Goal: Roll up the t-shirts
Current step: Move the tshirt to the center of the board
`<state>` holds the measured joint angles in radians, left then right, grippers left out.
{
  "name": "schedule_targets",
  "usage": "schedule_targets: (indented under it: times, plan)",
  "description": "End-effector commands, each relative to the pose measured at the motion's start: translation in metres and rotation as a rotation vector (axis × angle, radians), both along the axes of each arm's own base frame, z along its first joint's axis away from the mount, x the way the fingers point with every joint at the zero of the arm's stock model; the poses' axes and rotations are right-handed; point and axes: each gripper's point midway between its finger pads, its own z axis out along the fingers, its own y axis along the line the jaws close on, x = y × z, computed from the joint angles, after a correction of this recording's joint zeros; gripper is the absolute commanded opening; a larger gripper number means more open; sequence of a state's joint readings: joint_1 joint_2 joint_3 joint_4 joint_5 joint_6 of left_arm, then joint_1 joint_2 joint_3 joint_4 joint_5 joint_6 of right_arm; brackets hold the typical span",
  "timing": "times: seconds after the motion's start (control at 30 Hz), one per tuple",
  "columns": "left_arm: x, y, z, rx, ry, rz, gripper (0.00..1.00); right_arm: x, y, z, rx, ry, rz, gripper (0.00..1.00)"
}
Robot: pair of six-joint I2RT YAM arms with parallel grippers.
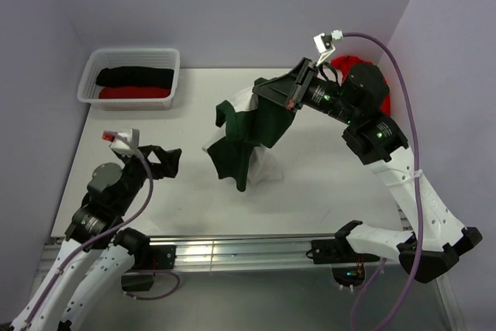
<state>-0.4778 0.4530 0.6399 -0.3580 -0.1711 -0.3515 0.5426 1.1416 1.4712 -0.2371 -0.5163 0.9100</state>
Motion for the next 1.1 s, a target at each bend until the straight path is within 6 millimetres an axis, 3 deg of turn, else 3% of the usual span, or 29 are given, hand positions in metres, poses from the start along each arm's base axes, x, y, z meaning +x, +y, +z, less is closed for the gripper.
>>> schedule_targets:
  times: [0.0,0.03,0.13,0.37,0.73,1.07]
  plan:
    - [-0.016,-0.012,0.043,-0.051,-0.187,-0.117,1.00,-0.010,-0.015,0.031,0.066,-0.114,-0.057,0.00]
    - [-0.022,-0.019,0.044,-0.054,-0.205,-0.167,1.00,-0.009,-0.012,0.017,0.057,-0.088,-0.039,0.00]
    - [-0.028,-0.033,0.046,-0.064,-0.236,-0.259,1.00,-0.008,-0.005,0.006,0.089,-0.058,-0.007,0.00]
    - [-0.043,-0.085,0.032,-0.090,-0.140,-0.566,1.00,-0.008,-0.002,0.005,0.103,-0.043,-0.004,0.00]
    - [-0.048,-0.103,0.035,-0.203,-0.089,-0.647,1.00,-0.007,0.003,0.004,0.120,-0.018,0.012,0.00]
    - [-0.022,-0.127,0.032,-0.224,-0.026,-0.606,0.99,-0.013,0.005,0.010,0.162,-0.003,0.040,0.00]
